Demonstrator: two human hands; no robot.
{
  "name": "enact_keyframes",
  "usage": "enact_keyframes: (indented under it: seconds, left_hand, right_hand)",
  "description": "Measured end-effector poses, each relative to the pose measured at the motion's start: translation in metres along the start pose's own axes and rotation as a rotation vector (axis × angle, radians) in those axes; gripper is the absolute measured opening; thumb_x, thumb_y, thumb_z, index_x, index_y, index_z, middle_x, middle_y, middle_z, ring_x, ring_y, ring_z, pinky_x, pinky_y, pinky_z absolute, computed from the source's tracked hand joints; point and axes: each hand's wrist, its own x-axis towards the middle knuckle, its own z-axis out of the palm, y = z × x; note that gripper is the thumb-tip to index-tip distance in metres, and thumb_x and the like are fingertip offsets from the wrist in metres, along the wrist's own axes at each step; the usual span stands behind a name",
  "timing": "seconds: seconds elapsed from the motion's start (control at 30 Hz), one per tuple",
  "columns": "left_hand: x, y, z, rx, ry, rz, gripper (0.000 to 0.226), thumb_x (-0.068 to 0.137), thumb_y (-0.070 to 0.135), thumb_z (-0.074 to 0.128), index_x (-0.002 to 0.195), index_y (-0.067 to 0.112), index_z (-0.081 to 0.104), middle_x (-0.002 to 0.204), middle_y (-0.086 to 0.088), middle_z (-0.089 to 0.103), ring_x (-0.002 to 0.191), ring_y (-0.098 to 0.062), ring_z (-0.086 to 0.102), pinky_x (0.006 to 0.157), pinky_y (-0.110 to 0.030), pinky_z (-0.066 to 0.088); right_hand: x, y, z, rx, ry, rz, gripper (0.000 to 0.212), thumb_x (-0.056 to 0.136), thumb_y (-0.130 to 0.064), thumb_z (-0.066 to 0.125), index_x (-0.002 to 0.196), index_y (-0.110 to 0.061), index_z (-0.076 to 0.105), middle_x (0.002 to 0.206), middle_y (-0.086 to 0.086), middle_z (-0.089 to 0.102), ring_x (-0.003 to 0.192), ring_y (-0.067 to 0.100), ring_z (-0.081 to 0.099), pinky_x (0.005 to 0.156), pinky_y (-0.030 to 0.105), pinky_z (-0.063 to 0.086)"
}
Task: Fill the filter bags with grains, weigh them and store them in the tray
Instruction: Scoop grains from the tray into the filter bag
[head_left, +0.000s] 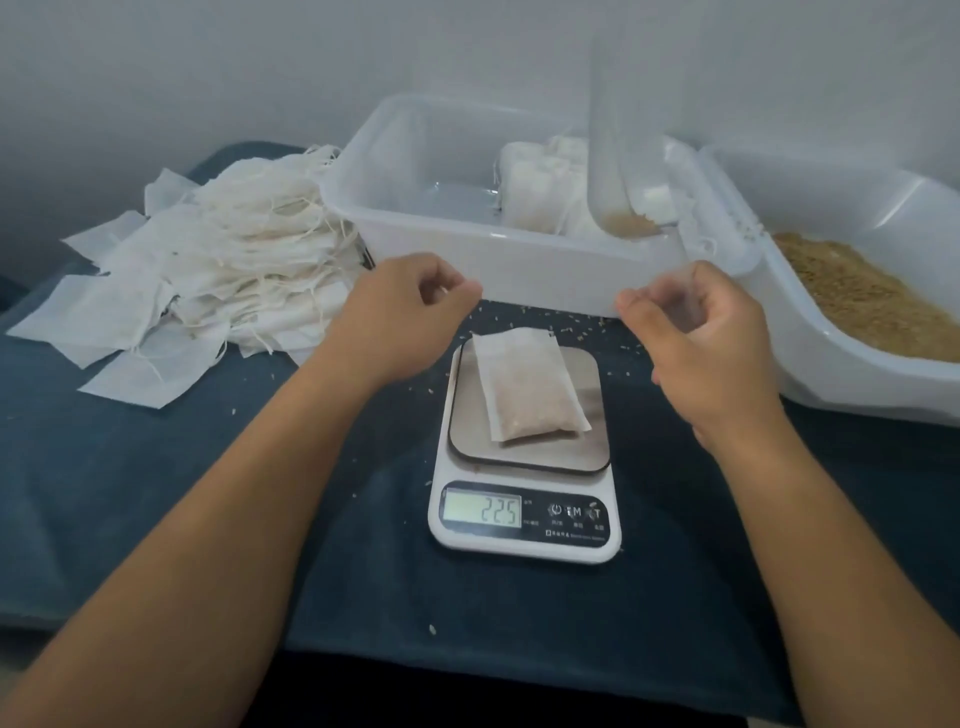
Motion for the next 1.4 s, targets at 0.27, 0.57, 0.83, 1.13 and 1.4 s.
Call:
enact_keyframes:
  seconds: [0.27, 0.57, 0.83, 1.13, 1.4]
  left_hand:
    - [-0.006, -0.001, 0.001, 0.143, -0.166, -0.011, 0.025, 0.092, 0.053, 0.065, 0.082, 0.031, 0.069, 0.075, 0.013, 0.068, 0.066, 0.001, 0.062, 0.059, -0.019, 0.041]
    - [-0.009, 0.000, 0.002, 0.113, -0.237, 0.017, 0.008, 0.087, 0.041, 0.072, 0.081, 0.035, 0.070, 0.076, 0.015, 0.067, 0.070, 0.004, 0.061, 0.066, -0.021, 0.043]
    - [-0.010, 0.005, 0.002, 0.095, -0.228, 0.039, 0.012, 0.089, 0.037, 0.071, 0.079, 0.033, 0.069, 0.070, 0.018, 0.068, 0.068, 0.006, 0.060, 0.064, -0.021, 0.043]
    - [-0.020, 0.020, 0.004, -0.168, -0.158, 0.248, 0.010, 0.091, 0.030, 0.074, 0.083, 0.034, 0.069, 0.077, 0.019, 0.062, 0.065, -0.002, 0.054, 0.064, -0.011, 0.043]
    - [-0.023, 0.020, 0.003, -0.284, -0.381, 0.217, 0.051, 0.074, 0.070, 0.069, 0.115, 0.043, 0.057, 0.100, 0.030, 0.065, 0.078, 0.001, 0.061, 0.067, -0.011, 0.047]
  right_hand:
    - [-0.005, -0.001, 0.003, -0.027, -0.057, 0.008, 0.021, 0.087, -0.044, 0.076, 0.080, -0.029, 0.063, 0.086, -0.019, 0.070, 0.078, -0.001, 0.065, 0.068, 0.023, 0.044]
    - [-0.009, -0.006, 0.008, -0.058, -0.180, 0.027, 0.021, 0.088, -0.041, 0.077, 0.081, -0.027, 0.064, 0.087, -0.020, 0.071, 0.081, 0.001, 0.066, 0.067, 0.019, 0.045]
    - [-0.004, -0.008, 0.019, 0.012, -0.342, 0.046, 0.029, 0.087, -0.028, 0.082, 0.076, -0.020, 0.056, 0.101, -0.018, 0.077, 0.100, -0.010, 0.068, 0.077, 0.005, 0.048]
    - [-0.004, -0.018, 0.009, 0.163, -0.426, -0.106, 0.018, 0.089, -0.011, 0.080, 0.086, -0.008, 0.062, 0.089, -0.018, 0.074, 0.086, -0.004, 0.068, 0.075, 0.009, 0.049]
    - [-0.007, -0.038, -0.002, 0.207, -0.387, -0.190, 0.020, 0.089, -0.013, 0.080, 0.080, -0.019, 0.063, 0.072, -0.011, 0.063, 0.068, 0.000, 0.055, 0.066, 0.012, 0.046]
